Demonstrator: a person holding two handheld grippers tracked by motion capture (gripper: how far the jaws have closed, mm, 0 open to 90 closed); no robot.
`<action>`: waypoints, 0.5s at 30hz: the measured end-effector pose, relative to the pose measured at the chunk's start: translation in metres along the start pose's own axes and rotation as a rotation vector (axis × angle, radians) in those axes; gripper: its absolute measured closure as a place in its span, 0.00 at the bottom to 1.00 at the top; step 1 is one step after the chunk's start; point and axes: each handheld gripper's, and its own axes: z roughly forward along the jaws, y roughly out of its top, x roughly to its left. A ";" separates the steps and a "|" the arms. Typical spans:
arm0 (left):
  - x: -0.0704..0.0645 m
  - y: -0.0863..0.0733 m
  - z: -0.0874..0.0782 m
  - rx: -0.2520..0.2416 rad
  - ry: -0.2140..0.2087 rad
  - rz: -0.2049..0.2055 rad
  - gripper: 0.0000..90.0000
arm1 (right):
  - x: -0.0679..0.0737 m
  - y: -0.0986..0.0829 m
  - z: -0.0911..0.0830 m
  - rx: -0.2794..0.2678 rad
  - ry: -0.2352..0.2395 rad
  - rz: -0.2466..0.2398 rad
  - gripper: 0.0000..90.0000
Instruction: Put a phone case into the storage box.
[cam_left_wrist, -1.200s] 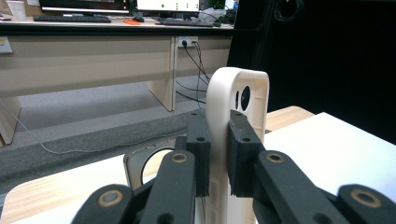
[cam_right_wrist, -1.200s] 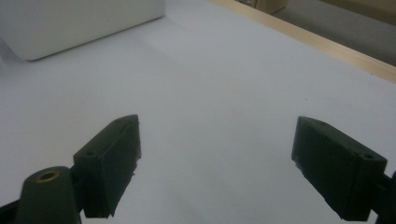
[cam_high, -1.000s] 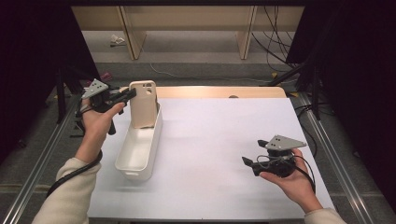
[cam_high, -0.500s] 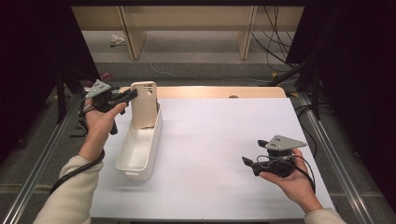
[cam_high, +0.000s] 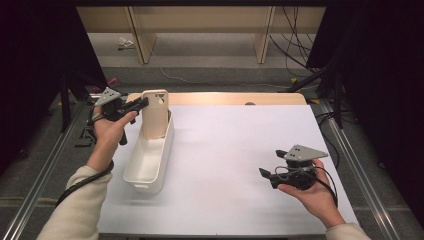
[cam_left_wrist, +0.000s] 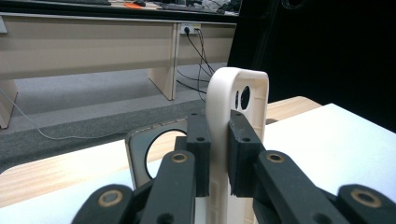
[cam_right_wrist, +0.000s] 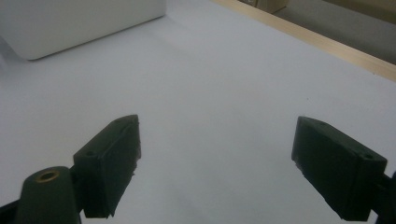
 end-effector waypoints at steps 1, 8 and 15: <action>0.000 -0.001 0.000 0.001 0.000 -0.002 0.90 | 0.000 0.000 0.000 -0.001 0.000 0.001 0.18; 0.005 -0.005 0.003 0.011 -0.005 0.005 0.90 | 0.000 0.000 0.000 0.000 0.000 0.002 0.18; 0.009 -0.011 0.007 0.024 -0.001 -0.007 0.90 | 0.000 0.000 0.001 0.000 0.001 0.002 0.18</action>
